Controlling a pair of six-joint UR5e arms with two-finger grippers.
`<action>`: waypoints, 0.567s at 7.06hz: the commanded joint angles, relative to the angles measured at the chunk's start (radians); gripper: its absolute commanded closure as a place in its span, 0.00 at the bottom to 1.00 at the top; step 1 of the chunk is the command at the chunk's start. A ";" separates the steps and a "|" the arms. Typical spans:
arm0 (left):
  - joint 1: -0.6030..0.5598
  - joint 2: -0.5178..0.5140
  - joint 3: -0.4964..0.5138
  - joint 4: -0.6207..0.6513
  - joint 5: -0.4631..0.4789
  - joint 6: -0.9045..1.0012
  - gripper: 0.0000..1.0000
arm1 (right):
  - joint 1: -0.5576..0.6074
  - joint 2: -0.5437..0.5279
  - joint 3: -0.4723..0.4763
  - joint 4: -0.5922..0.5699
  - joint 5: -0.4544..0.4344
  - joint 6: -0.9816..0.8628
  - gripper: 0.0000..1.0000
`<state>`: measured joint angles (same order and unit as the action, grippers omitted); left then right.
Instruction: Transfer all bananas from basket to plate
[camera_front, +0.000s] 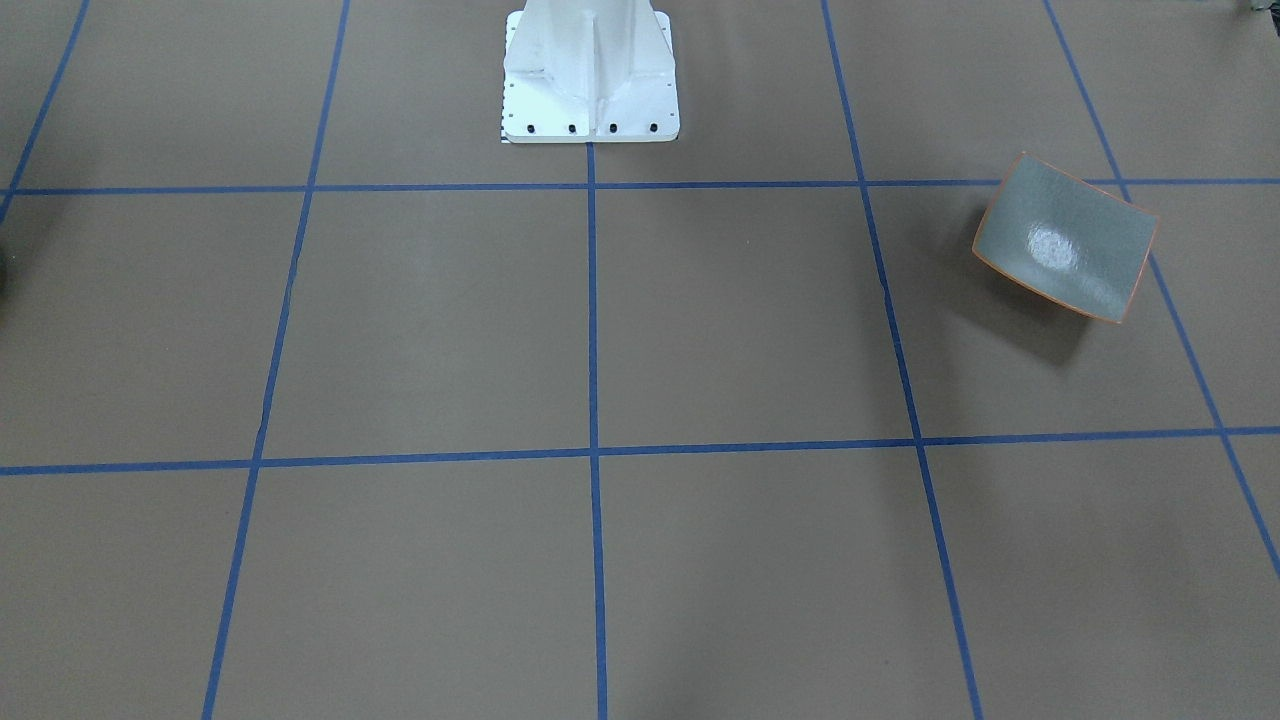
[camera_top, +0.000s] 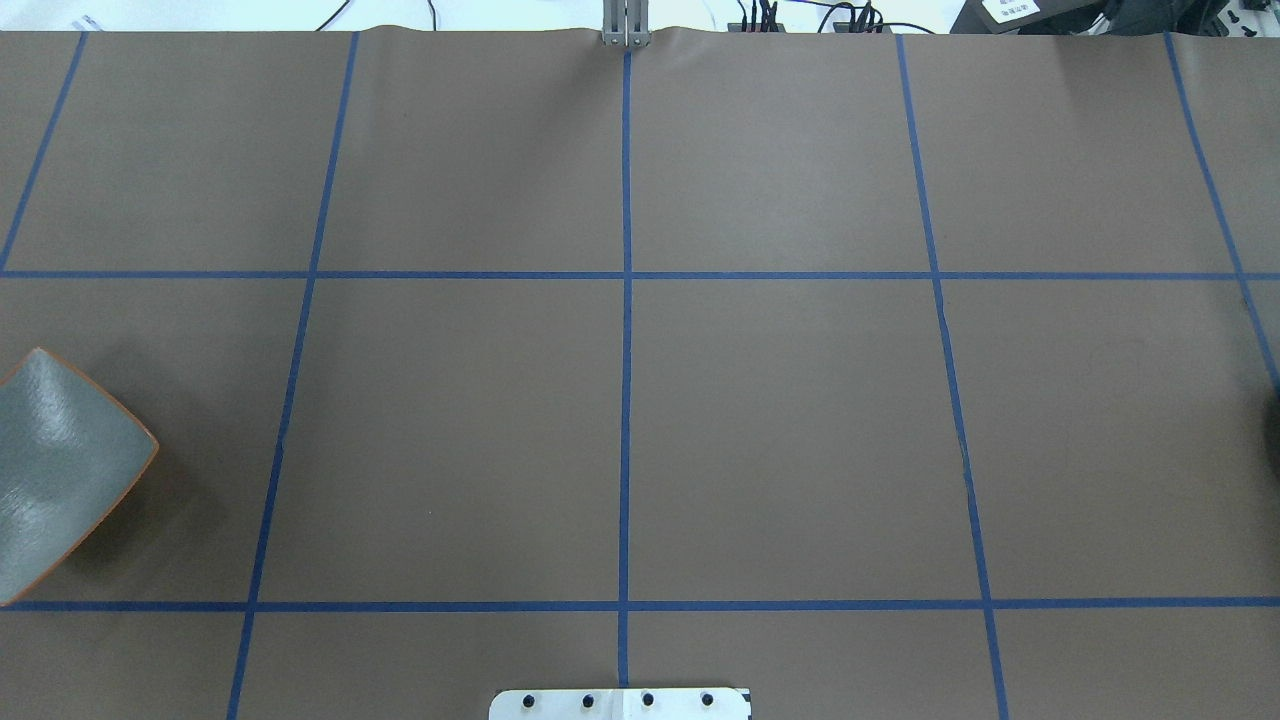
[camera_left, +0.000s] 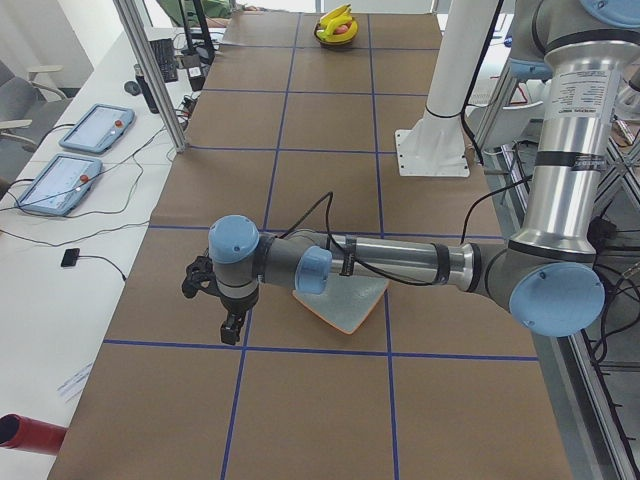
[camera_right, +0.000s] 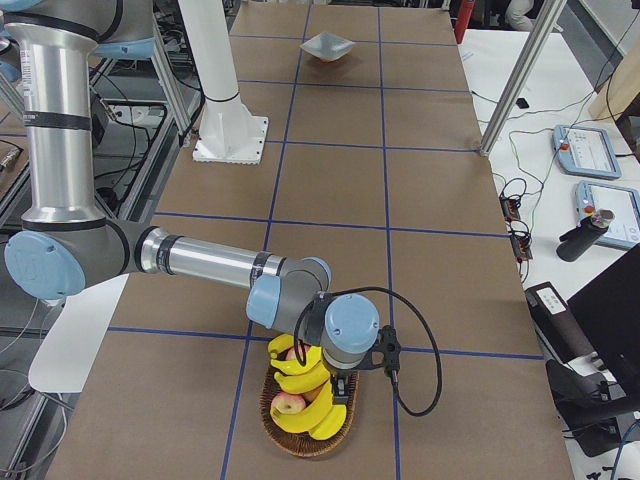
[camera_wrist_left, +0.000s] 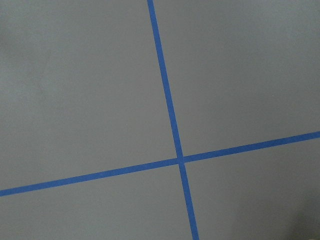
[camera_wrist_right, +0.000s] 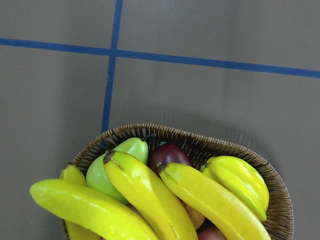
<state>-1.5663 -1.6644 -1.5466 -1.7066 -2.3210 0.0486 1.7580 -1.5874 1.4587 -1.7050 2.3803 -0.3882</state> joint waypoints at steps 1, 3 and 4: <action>0.000 0.000 -0.001 -0.002 0.000 0.002 0.00 | 0.003 0.012 -0.087 0.001 -0.004 -0.183 0.00; 0.000 0.000 -0.003 -0.002 -0.003 0.002 0.00 | -0.017 0.033 -0.130 0.004 -0.106 -0.274 0.00; 0.000 0.000 -0.004 -0.002 -0.005 0.001 0.00 | -0.020 0.073 -0.197 0.005 -0.152 -0.331 0.00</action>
<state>-1.5662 -1.6644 -1.5496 -1.7088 -2.3240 0.0502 1.7458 -1.5510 1.3246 -1.7015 2.2872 -0.6481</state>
